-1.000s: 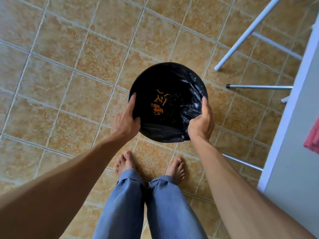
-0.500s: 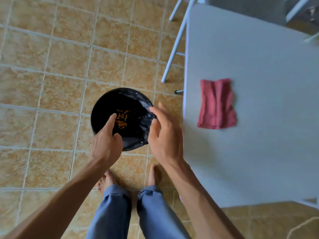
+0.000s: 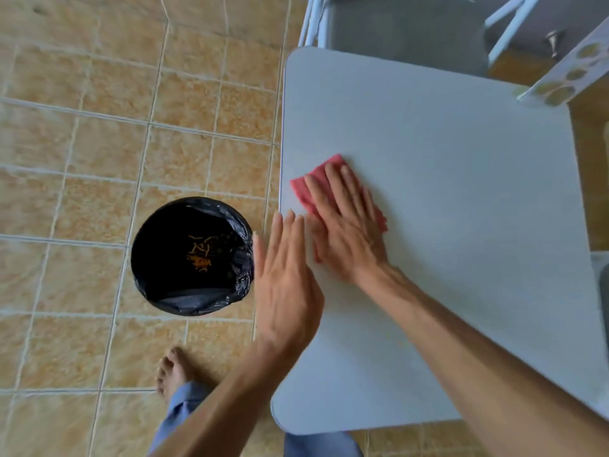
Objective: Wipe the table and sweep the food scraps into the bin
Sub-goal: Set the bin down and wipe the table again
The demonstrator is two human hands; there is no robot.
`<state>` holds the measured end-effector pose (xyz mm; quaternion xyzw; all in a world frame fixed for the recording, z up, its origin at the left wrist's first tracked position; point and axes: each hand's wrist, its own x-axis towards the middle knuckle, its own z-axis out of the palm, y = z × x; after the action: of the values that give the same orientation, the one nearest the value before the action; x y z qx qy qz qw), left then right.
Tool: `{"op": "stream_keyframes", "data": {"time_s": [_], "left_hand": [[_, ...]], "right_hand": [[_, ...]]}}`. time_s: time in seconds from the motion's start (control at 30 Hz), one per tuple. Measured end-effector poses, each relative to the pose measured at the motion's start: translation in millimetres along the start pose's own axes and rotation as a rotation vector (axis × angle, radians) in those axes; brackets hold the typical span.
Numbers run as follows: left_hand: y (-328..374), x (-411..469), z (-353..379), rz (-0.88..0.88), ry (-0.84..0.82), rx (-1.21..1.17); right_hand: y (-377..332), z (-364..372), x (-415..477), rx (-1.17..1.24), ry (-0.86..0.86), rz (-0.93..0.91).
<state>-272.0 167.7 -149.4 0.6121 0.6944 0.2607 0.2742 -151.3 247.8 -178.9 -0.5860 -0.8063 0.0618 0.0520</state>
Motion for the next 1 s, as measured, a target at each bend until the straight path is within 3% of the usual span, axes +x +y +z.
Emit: {"op": "stream_keyframes", "data": {"time_s": [0.1,0.2,0.23,0.27,0.37,0.43,0.5,0.67,0.73,0.8,0.9,0.97,1.0], "left_hand": [[7.5,-12.1,31.4,-0.018,-0.029,0.146],[11.5,-14.4,43.5,-0.039,-0.038,0.273],[12.2,-14.7,44.7,-0.044,-0.036,0.308],[12.9,-14.7,45.5,-0.044,-0.036,0.335],[11.9,-14.5,46.5,-0.034,-0.031,0.376],[12.2,-13.1,46.2,-0.038,-0.027,0.387],[12.9,-11.5,45.9,-0.050,-0.019,0.392],[13.4,-13.2,45.8,-0.054,-0.010,0.399],[12.5,-13.8,46.2,-0.050,-0.012,0.402],[12.2,-15.7,46.0,-0.051,-0.023,0.411],[12.6,-16.6,45.1,-0.053,-0.022,0.418],[12.9,-14.4,45.0,-0.054,-0.016,0.435],[13.2,-13.5,45.3,-0.054,-0.016,0.437]], "right_hand": [[48.7,-7.1,36.9,-0.060,0.031,0.015],[54.3,-7.7,73.3,0.029,0.094,0.381],[43.4,-6.8,76.9,0.059,0.097,0.403],[31.4,-5.8,74.0,0.083,0.082,0.312],[24.6,-3.3,48.4,0.061,-0.029,-0.341],[54.1,-4.0,63.6,0.052,-0.048,-0.532],[77.1,-1.0,94.4,0.040,0.012,-0.409],[98.9,-11.2,171.4,0.110,0.079,0.330],[81.7,-14.6,174.7,0.116,0.085,0.482],[57.8,-8.7,160.9,0.103,0.072,0.264],[60.0,-1.0,152.8,0.039,-0.041,-0.338],[82.7,-6.3,184.1,0.006,-0.083,-0.443],[91.4,-11.1,197.6,0.019,-0.087,-0.349]]}}
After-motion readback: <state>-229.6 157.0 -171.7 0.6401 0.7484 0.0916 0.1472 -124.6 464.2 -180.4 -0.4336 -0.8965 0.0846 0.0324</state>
